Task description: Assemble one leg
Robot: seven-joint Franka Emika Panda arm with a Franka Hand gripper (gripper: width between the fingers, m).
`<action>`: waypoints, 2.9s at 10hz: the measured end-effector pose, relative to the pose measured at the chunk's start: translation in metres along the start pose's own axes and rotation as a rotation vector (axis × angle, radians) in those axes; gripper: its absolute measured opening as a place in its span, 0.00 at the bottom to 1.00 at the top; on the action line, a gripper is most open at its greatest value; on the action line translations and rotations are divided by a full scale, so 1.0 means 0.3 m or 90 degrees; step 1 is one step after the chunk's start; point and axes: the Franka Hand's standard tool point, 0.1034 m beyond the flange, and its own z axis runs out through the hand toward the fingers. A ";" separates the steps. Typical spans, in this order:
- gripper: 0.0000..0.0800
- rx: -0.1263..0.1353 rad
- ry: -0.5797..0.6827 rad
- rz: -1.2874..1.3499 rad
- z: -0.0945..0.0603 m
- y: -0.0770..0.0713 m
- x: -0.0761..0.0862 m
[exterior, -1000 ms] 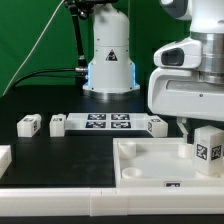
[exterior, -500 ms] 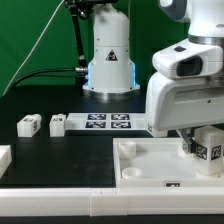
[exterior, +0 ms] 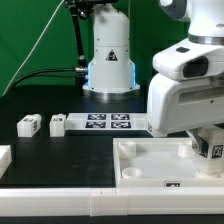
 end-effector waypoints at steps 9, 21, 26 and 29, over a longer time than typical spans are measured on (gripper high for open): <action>0.37 0.003 0.011 0.642 0.003 0.007 -0.005; 0.81 0.009 0.010 0.220 0.012 -0.009 -0.006; 0.79 0.003 0.011 0.019 0.012 0.009 -0.006; 0.36 0.003 0.011 0.020 0.013 0.012 -0.007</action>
Offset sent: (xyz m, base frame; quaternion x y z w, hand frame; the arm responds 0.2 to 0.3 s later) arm 0.0000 -0.0076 0.0130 -0.0550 0.0204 0.3705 0.9270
